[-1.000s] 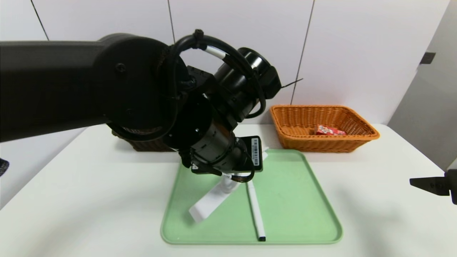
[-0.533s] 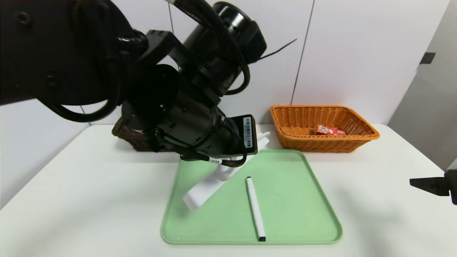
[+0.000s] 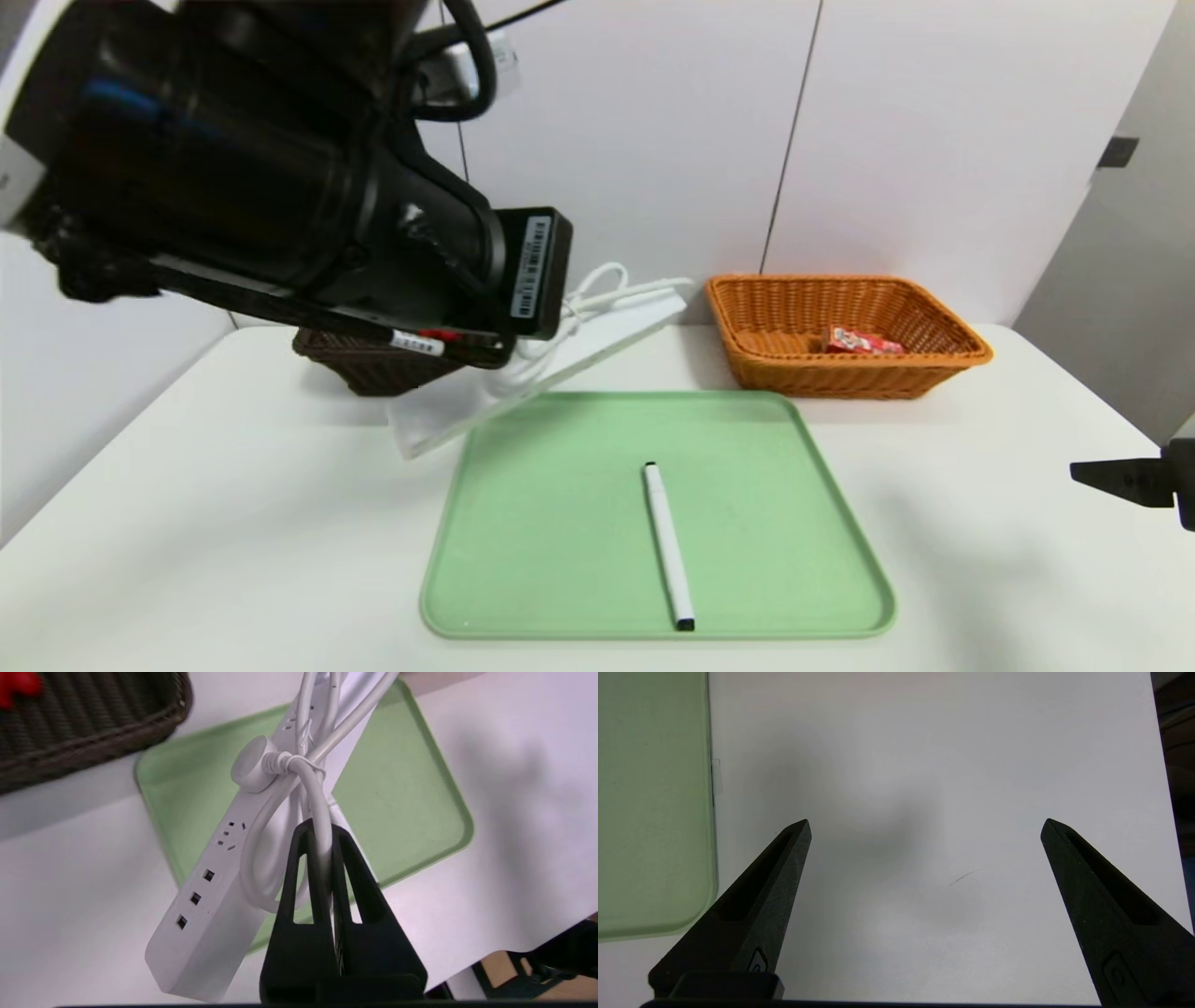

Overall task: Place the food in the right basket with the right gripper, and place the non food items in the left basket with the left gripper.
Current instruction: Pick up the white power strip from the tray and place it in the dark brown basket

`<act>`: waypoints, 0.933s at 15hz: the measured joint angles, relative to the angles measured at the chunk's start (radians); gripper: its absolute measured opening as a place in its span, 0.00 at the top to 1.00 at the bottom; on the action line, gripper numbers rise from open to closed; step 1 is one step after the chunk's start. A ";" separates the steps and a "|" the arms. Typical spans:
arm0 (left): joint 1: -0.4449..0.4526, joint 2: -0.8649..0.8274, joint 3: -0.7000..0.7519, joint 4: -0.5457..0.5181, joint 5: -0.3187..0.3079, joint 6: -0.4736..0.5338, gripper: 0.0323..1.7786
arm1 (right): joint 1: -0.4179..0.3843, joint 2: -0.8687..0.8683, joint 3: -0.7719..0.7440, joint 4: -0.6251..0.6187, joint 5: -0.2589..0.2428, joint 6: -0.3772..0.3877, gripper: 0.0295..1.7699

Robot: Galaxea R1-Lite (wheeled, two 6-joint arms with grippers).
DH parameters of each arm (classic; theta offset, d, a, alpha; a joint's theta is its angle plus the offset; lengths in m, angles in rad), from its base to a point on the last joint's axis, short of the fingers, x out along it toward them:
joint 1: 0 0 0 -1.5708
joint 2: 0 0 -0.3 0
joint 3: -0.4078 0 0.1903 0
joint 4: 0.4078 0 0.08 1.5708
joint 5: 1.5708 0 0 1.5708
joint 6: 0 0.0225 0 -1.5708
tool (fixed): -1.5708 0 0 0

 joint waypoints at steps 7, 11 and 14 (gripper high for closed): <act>0.202 -0.120 0.113 -0.104 -0.107 0.340 0.97 | 0.000 -0.006 -0.001 0.004 0.000 0.000 0.04; 0.325 -0.137 0.231 -0.337 -0.160 0.426 0.97 | 0.001 -0.017 0.007 0.008 0.000 0.000 0.04; 0.425 -0.123 0.301 -0.515 -0.243 0.466 0.97 | 0.000 -0.023 0.019 0.008 0.000 0.000 0.04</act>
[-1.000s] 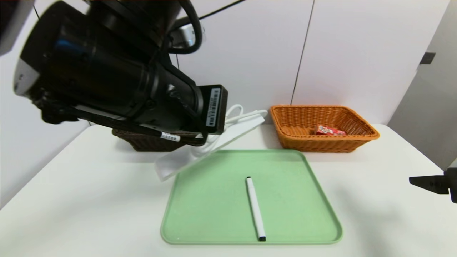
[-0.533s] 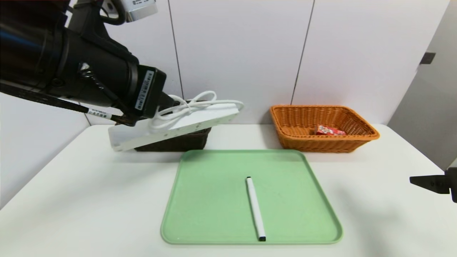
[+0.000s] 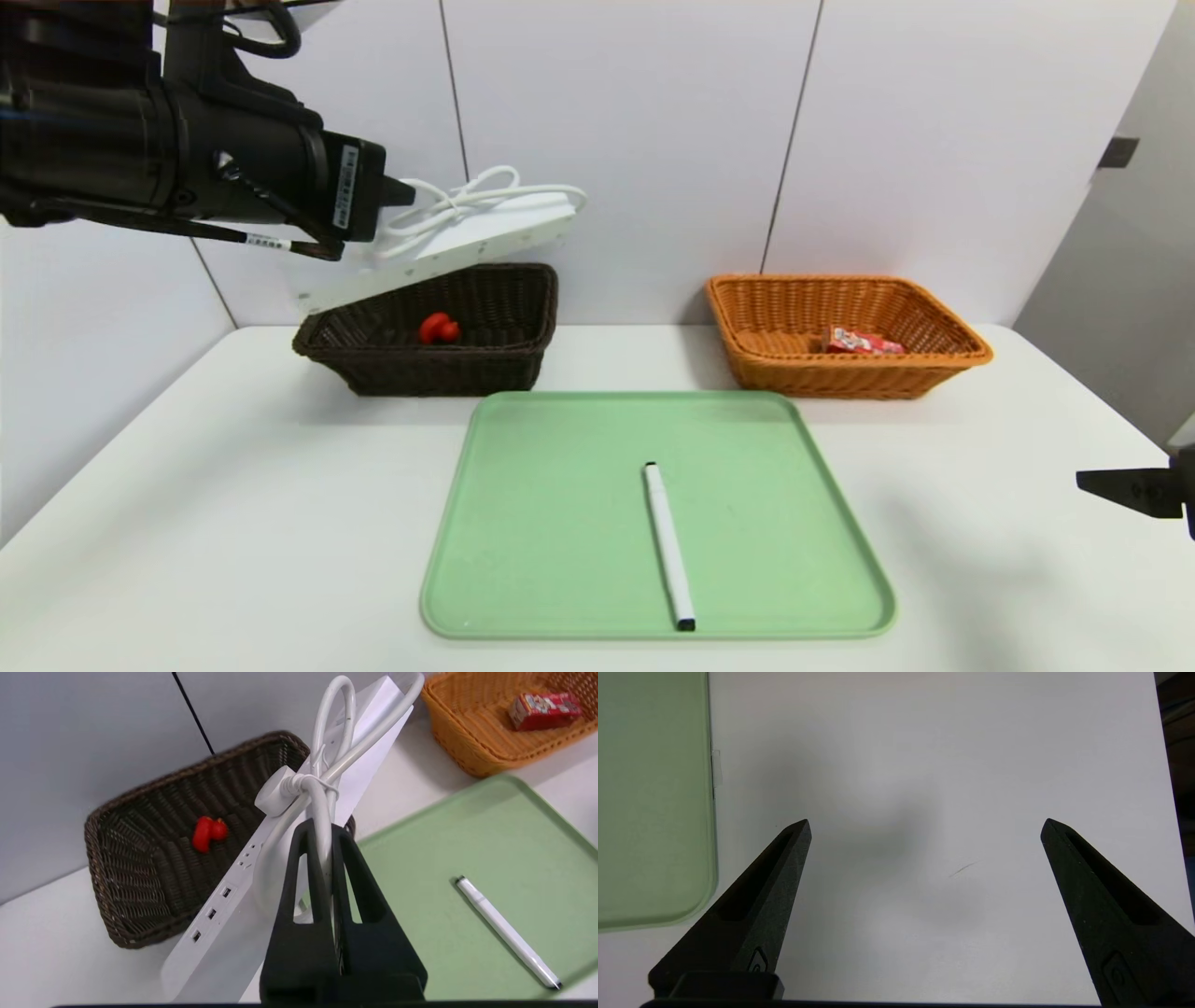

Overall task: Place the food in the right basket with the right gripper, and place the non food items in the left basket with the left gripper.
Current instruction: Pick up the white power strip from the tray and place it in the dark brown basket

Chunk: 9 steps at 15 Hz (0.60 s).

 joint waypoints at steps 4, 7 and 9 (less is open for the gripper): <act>0.126 0.070 0.011 -0.140 -0.037 0.021 0.97 | 0.002 -0.003 0.007 0.000 -0.005 0.000 0.04; 0.170 0.112 0.004 -0.170 -0.066 0.036 0.97 | 0.002 -0.003 0.009 0.001 -0.011 0.000 0.04; 0.192 0.132 -0.004 -0.171 -0.090 0.044 0.97 | 0.000 -0.003 0.009 0.004 -0.014 0.000 0.04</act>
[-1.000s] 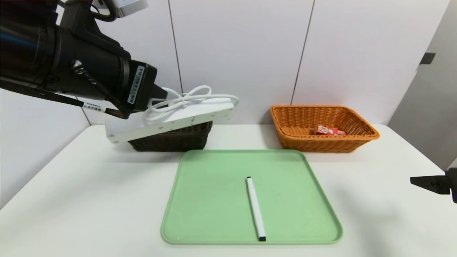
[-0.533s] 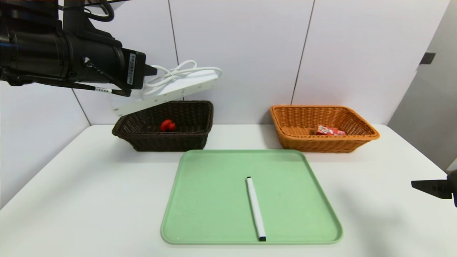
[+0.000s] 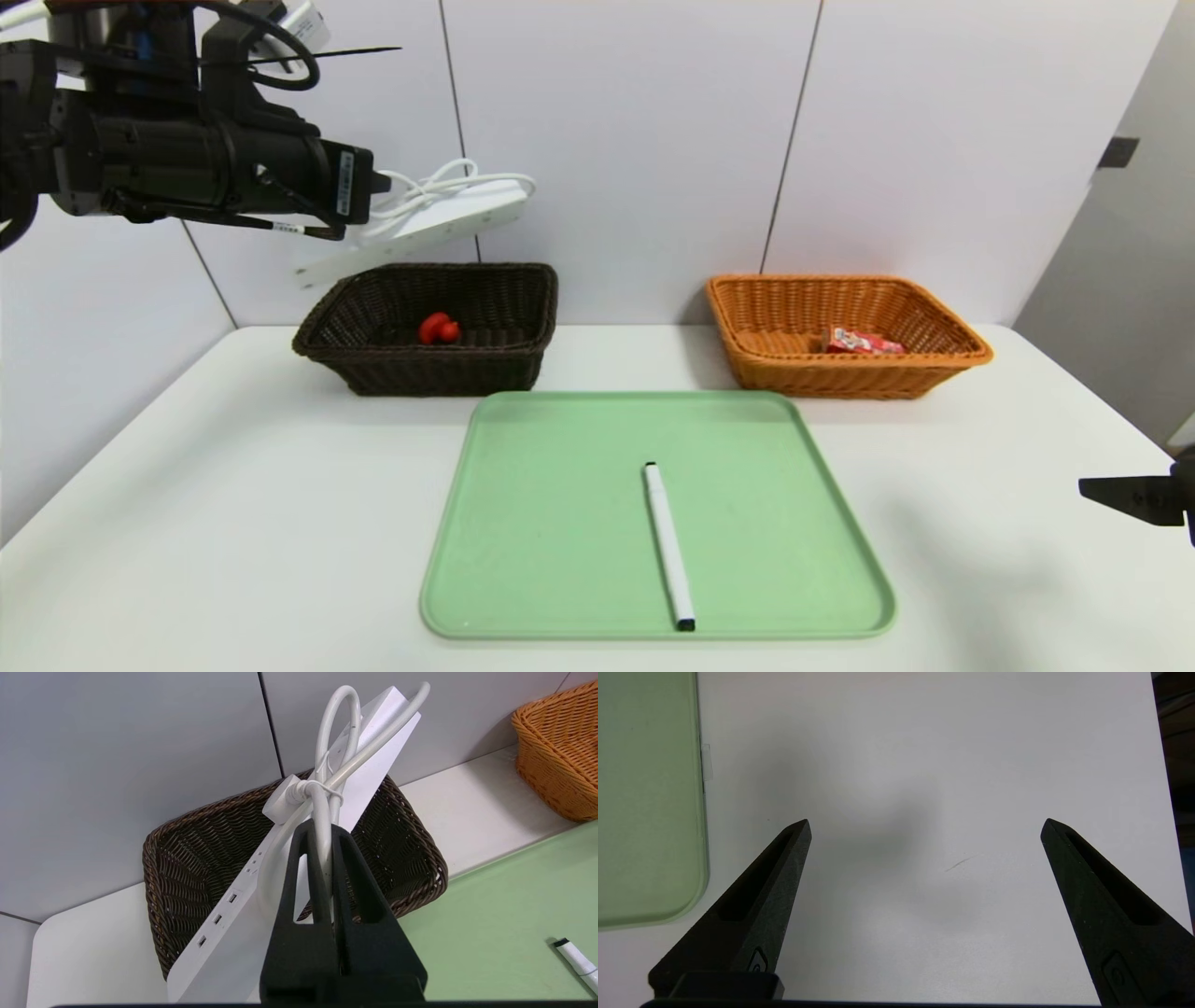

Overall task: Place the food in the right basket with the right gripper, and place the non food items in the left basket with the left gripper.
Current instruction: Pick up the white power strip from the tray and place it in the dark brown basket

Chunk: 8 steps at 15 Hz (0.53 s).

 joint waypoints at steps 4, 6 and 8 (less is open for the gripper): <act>0.043 0.034 0.000 0.001 -0.037 0.043 0.97 | 0.000 0.000 -0.002 0.000 -0.007 0.000 0.04; 0.074 0.048 0.004 0.001 -0.079 0.061 0.97 | 0.000 0.000 -0.001 0.000 -0.024 0.000 0.04; 0.097 0.056 0.010 0.004 -0.131 0.082 0.97 | 0.000 0.000 0.000 0.000 -0.027 -0.001 0.04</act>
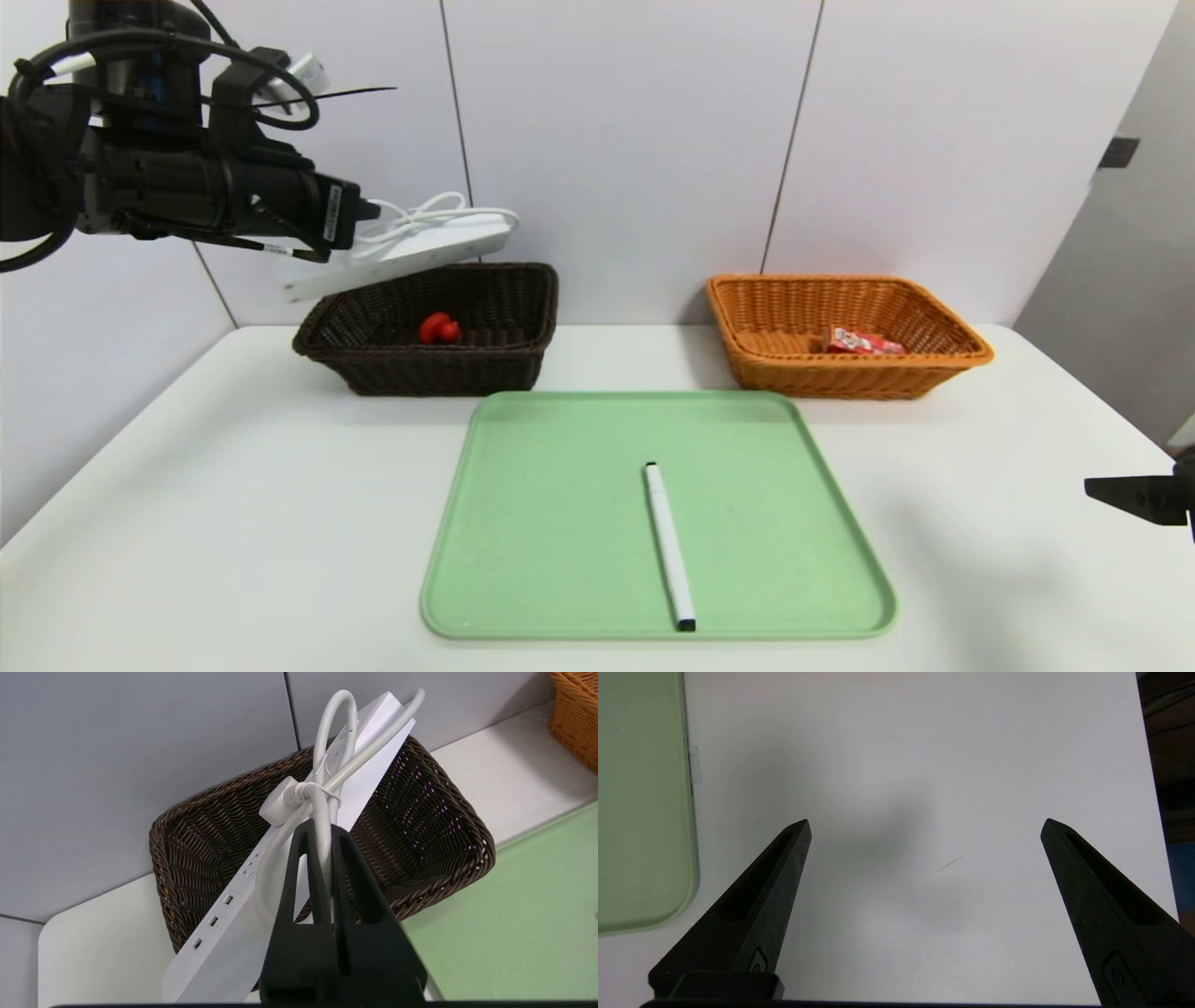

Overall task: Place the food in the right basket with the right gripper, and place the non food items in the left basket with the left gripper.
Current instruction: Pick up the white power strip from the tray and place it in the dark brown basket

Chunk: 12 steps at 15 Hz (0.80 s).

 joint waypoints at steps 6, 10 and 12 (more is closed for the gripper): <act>0.030 0.026 -0.008 0.000 -0.091 0.070 0.97 | 0.000 -0.001 -0.001 0.001 -0.020 -0.015 0.04; 0.064 0.046 -0.015 0.003 -0.119 0.156 0.97 | -0.002 -0.006 0.007 0.023 -0.032 -0.013 0.04; 0.086 0.063 -0.031 0.002 -0.120 0.187 0.97 | -0.002 -0.006 0.008 0.022 -0.039 -0.012 0.04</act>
